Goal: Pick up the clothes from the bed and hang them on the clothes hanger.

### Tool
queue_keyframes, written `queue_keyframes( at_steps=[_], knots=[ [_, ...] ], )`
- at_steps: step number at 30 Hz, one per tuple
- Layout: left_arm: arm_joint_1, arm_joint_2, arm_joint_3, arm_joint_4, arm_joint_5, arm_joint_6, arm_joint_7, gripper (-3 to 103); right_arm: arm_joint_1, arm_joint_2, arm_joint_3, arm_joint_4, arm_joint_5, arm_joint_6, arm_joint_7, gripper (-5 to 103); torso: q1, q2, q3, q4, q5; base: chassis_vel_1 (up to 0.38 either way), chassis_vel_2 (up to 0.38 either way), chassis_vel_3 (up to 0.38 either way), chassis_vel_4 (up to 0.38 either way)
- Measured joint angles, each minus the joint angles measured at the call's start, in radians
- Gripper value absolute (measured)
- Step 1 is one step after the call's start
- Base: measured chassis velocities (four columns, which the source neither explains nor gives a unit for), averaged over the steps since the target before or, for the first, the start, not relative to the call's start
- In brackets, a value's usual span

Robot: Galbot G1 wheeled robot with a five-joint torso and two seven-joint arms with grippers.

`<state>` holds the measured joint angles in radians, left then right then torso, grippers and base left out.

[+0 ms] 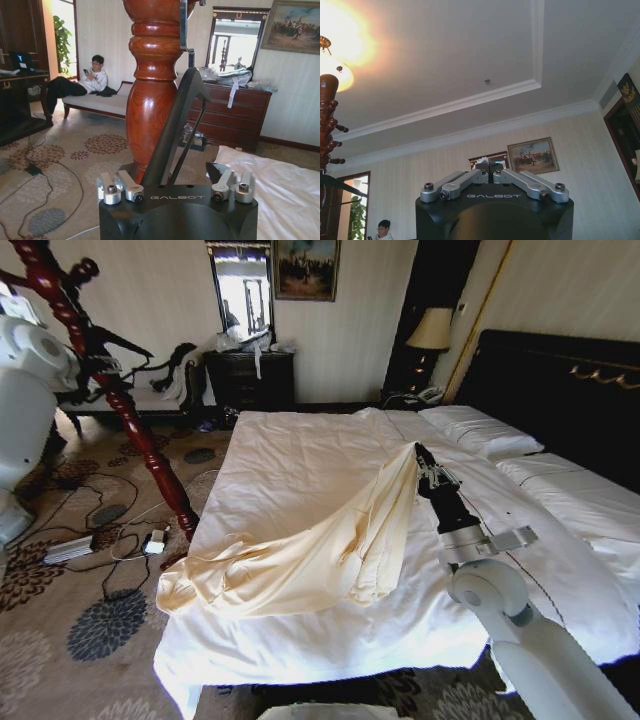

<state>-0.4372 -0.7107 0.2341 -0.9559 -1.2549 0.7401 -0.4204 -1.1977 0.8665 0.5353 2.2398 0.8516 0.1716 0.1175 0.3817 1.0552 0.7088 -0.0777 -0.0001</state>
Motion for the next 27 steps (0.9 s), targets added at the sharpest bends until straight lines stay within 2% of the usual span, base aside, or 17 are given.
queue_keyframes(
  at_steps=[1, 4, 5, 8, 11, 13, 14, 15, 17, 24, 25, 26, 27],
  knots=[
    [0.002, 0.001, -0.002, -0.003, -0.005, 0.000, 0.000, 76, 0.000, 0.001, 0.000, 0.000, -0.002, 0.000, 0.000, 0, 0.000, 0.000, 0.000, -0.0001, 0.0001, 0.000, 0.000, 0.000, 0.000],
    [0.015, 0.001, -0.016, -0.015, -0.024, -0.002, 0.000, 60, 0.002, 0.005, -0.003, -0.004, -0.012, 0.000, 0.000, 0, 0.000, 0.000, 0.000, -0.0002, 0.0000, 0.000, 0.000, 0.000, 0.000],
    [0.015, 0.001, -0.016, -0.015, -0.024, -0.002, 0.000, 60, 0.002, 0.005, -0.003, -0.004, -0.012, 0.000, 0.000, 0, 0.000, 0.000, 0.000, -0.0002, 0.0000, 0.000, 0.000, 0.000, 0.000],
    [0.023, 0.000, -0.027, -0.027, -0.046, -0.002, 0.002, 43, 0.001, 0.006, -0.004, -0.008, -0.017, 0.000, 0.002, 0, 0.000, 0.000, 0.000, -0.0003, 0.0000, 0.000, 0.000, 0.000, 0.000],
    [0.024, -0.002, -0.030, -0.032, -0.052, -0.003, 0.005, 38, 0.003, 0.006, -0.004, -0.009, -0.017, 0.000, 0.003, 0, 0.000, 0.000, 0.000, -0.0003, 0.0000, 0.000, 0.000, 0.000, 0.000],
    [0.025, -0.006, -0.035, -0.043, -0.054, -0.006, 0.017, 28, 0.005, 0.008, -0.004, -0.012, -0.018, 0.000, 0.004, 0, 0.000, 0.000, 0.000, -0.0002, 0.0000, 0.000, 0.000, 0.000, 0.000],
    [0.025, -0.006, -0.035, -0.043, -0.054, -0.006, 0.017, 28, 0.005, 0.008, -0.004, -0.012, -0.018, 0.000, 0.004, 0, 0.000, 0.000, 0.000, -0.0002, 0.0000, 0.000, 0.000, 0.000, 0.000],
    [0.025, -0.007, -0.037, -0.052, -0.054, -0.012, 0.021, 22, 0.005, 0.010, -0.004, -0.013, -0.019, 0.000, 0.004, 0, 0.000, 0.000, 0.000, -0.0003, 0.0000, 0.000, 0.000, 0.000, 0.000],
    [0.027, -0.008, -0.045, -0.078, -0.053, -0.025, 0.023, 18, 0.005, 0.012, -0.004, -0.015, -0.022, 0.000, 0.005, 0, 0.000, 0.000, 0.000, -0.0001, 0.0000, 0.000, 0.000, 0.000, 0.000],
    [0.049, 0.010, -0.092, -0.216, -0.045, -0.062, -0.011, 18, 0.005, 0.015, -0.004, -0.017, -0.023, 0.000, 0.009, 0, 0.000, 0.000, 0.000, -0.0005, 0.0000, 0.000, 0.000, 0.000, 0.000],
    [0.058, 0.019, -0.105, -0.253, -0.052, -0.062, -0.030, 18, 0.005, 0.016, -0.004, -0.017, -0.023, 0.000, 0.010, 0, 0.000, 0.000, 0.000, -0.0006, -0.0002, 0.000, 0.000, 0.000, 0.000],
    [0.073, 0.034, -0.125, -0.306, -0.067, -0.064, -0.046, 18, 0.006, 0.017, -0.004, -0.017, -0.023, 0.000, 0.011, 0, 0.000, 0.000, 0.000, 0.0006, -0.0014, 0.000, 0.000, 0.000, 0.000],
    [0.089, 0.050, -0.144, -0.370, -0.094, -0.064, -0.056, 18, 0.007, 0.018, -0.004, -0.017, -0.023, 0.000, 0.012, 0, 0.000, 0.000, 0.000, 0.0010, -0.0004, 0.000, 0.000, 0.000, 0.000]
  ],
)
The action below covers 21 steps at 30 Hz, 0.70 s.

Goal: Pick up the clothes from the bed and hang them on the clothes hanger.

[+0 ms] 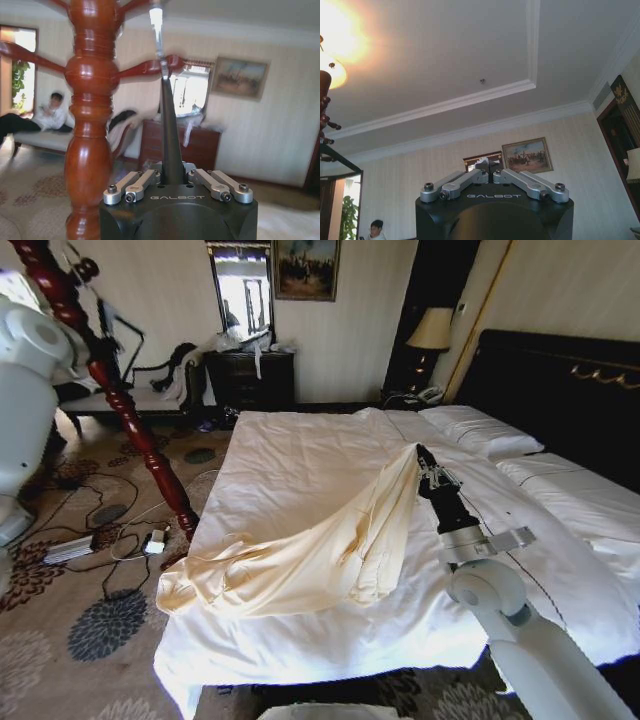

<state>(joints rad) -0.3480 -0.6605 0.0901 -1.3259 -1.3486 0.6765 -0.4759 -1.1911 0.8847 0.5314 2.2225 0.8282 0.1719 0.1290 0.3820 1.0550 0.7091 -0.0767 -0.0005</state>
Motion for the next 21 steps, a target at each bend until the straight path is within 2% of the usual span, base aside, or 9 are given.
queue_keyframes(
  at_steps=[3, 6, 8, 11, 12, 14, 17, 18, 21],
  knots=[
    [0.031, 0.035, -0.032, -0.107, -0.049, -0.001, -0.015, 18, 0.000, 0.001, 0.000, -0.003, 0.000, 0.000, 0.001, 0, 0.000, 0.000, -0.001, -0.0018, 0.0013, 0.000, 0.000, 0.000, 0.000],
    [0.121, 0.104, -0.078, -0.260, -0.170, 0.005, -0.019, 18, 0.004, 0.003, -0.006, -0.015, 0.000, 0.000, 0.007, 0, -0.001, 0.000, -0.001, -0.0018, 0.0008, 0.000, 0.000, 0.000, 0.000],
    [0.142, 0.117, -0.090, -0.287, -0.190, 0.001, -0.019, 18, 0.005, 0.003, -0.008, -0.017, 0.001, 0.000, 0.009, 0, 0.000, 0.000, 0.000, -0.0016, 0.0003, 0.000, 0.000, 0.000, 0.000],
    [0.349, 0.207, -0.203, -0.489, -0.264, -0.078, 0.052, 18, 0.014, -0.002, -0.013, -0.028, 0.024, 0.000, 0.024, 0, 0.000, 0.000, 0.000, -0.0001, 0.0009, 0.000, 0.000, 0.000, 0.000],
    [0.349, 0.207, -0.203, -0.489, -0.264, -0.078, 0.052, 18, 0.014, -0.002, -0.013, -0.028, 0.024, 0.000, 0.024, 0, 0.000, 0.000, 0.000, -0.0001, 0.0009, 0.000, 0.000, 0.000, 0.000],
    [0.572, 0.266, -0.301, -0.657, -0.316, -0.150, 0.141, 18, 0.013, -0.014, -0.001, -0.028, 0.058, -0.004, 0.047, 0, -0.001, 0.000, 0.000, -0.0009, 0.0001, 0.000, 0.000, 0.000, 0.000],
    [0.660, 0.263, -0.318, -0.740, -0.357, -0.181, 0.177, 18, -0.003, -0.024, 0.025, -0.014, 0.076, -0.011, 0.065, 0, -0.001, 0.000, 0.000, -0.0001, 0.0012, 0.000, 0.000, 0.000, 0.000],
    [0.707, 0.247, -0.317, -0.805, -0.398, -0.200, 0.190, 18, -0.015, -0.034, 0.046, 0.000, 0.091, -0.020, 0.085, 0, 0.000, 0.000, 0.000, -0.0017, -0.0011, 0.000, 0.000, 0.000, 0.000],
    [0.755, 0.239, -0.317, -0.900, -0.446, -0.222, 0.203, 18, -0.017, -0.050, 0.059, 0.013, 0.109, -0.036, 0.120, 0, 0.000, 0.000, 0.000, -0.0025, 0.0017, 0.000, 0.000, 0.000, 0.000]
  ],
)
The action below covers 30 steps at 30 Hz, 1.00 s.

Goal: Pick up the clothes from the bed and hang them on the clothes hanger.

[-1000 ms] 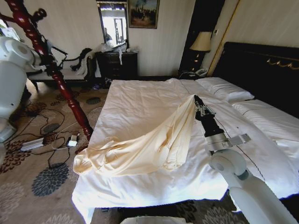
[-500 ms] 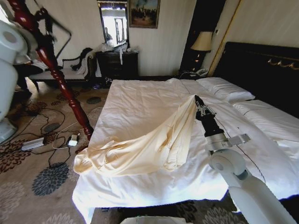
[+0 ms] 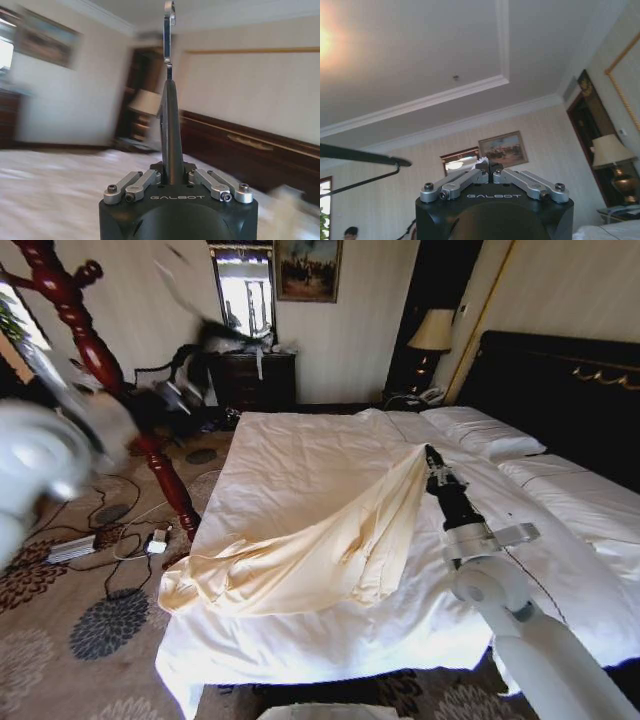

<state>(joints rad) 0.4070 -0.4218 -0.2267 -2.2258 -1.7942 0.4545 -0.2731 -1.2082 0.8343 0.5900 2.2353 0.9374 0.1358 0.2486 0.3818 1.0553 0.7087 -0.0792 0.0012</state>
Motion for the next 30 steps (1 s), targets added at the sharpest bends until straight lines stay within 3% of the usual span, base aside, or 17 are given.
queue_keyframes(
  at_steps=[4, 6, 14, 18, 25, 30],
  knots=[
    [0.059, 0.005, 0.010, -0.110, -0.071, 0.006, 0.012, 18, 0.007, -0.045, 0.003, 0.004, 0.010, -0.032, 0.089, 0, 0.000, 0.000, 0.000, 0.0011, -0.0006, 0.000, 0.000, 0.000, 0.000],
    [0.124, 0.022, 0.012, -0.169, -0.093, 0.039, 0.022, 18, 0.016, -0.079, 0.011, -0.008, 0.012, -0.042, 0.142, 0, 0.000, 0.000, 0.000, 0.0019, -0.0017, 0.000, 0.000, 0.000, 0.000],
    [0.262, 0.062, 0.000, -0.259, -0.053, 0.070, 0.034, 18, 0.032, -0.146, 0.023, -0.024, 0.024, -0.041, 0.189, 0, 0.000, 0.000, 0.000, 0.0015, -0.0012, 0.000, 0.000, 0.000, 0.000],
    [0.391, 0.074, -0.001, -0.285, 0.003, 0.101, 0.018, 18, 0.055, -0.168, 0.022, -0.016, 0.037, -0.047, 0.203, 0, 0.000, 0.000, 0.000, 0.0013, -0.0011, 0.000, 0.000, 0.000, 0.000],
    [0.380, 0.061, -0.004, -0.282, 0.011, 0.121, 0.010, 18, 0.057, -0.170, 0.035, -0.007, 0.027, -0.044, 0.184, 0, 0.000, 0.000, 0.000, 0.0012, -0.0014, 0.000, 0.000, 0.000, 0.000],
    [0.327, 0.055, -0.090, -0.267, -0.002, 0.119, 0.012, 18, 0.040, -0.155, 0.036, -0.016, 0.013, -0.040, 0.181, 0, 0.000, 0.000, 0.000, 0.0009, -0.0008, 0.000, 0.000, 0.000, 0.000]
  ],
)
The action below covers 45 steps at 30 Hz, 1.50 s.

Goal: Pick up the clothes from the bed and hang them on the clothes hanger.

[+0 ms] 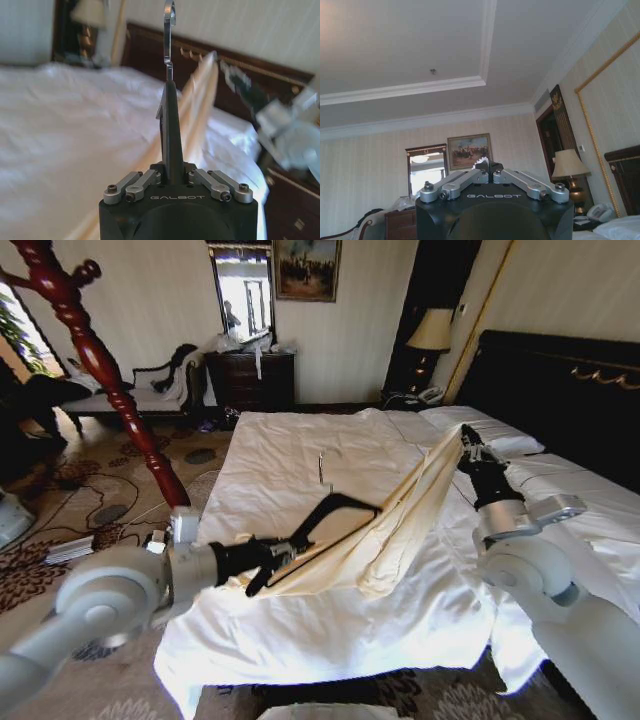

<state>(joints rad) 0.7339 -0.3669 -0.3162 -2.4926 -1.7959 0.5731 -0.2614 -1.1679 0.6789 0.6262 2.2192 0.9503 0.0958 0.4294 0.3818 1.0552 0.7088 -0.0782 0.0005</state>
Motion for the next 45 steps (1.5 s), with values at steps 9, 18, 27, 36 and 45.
queue_keyframes(
  at_steps=[9, 18, 27, 36, 45],
  knots=[
    [0.057, 0.026, -0.185, 0.004, -0.197, -0.002, 0.033, 18, 0.017, 0.041, -0.022, -0.057, -0.083, 0.007, -0.022, 0, 0.000, 0.000, 0.000, 0.0004, -0.0003, 0.000, 0.000, 0.000, 0.000],
    [0.080, 0.014, -0.089, -0.009, -0.142, 0.025, 0.071, 18, -0.012, 0.057, -0.007, -0.001, -0.085, 0.003, -0.025, 0, 0.000, 0.000, 0.000, 0.0001, -0.0006, 0.000, 0.000, 0.000, 0.000],
    [0.220, -0.047, -0.072, -0.007, 0.000, 0.069, 0.112, 18, -0.004, 0.013, 0.014, 0.112, -0.005, -0.001, -0.001, 0, 0.000, 0.000, 0.000, 0.0005, -0.0006, 0.000, 0.000, 0.000, 0.000],
    [0.240, -0.088, -0.113, -0.001, 0.019, 0.074, 0.117, 18, -0.038, -0.015, 0.014, 0.157, -0.035, 0.028, -0.068, 0, 0.000, 0.000, 0.000, 0.0003, -0.0004, 0.000, 0.000, 0.000, 0.000],
    [0.196, -0.078, -0.091, 0.095, 0.099, 0.078, 0.182, 18, -0.004, -0.052, 0.022, 0.131, -0.037, 0.031, -0.082, 0, 0.000, 0.000, 0.000, 0.0001, -0.0006, 0.000, 0.000, 0.000, 0.000]
  ],
)
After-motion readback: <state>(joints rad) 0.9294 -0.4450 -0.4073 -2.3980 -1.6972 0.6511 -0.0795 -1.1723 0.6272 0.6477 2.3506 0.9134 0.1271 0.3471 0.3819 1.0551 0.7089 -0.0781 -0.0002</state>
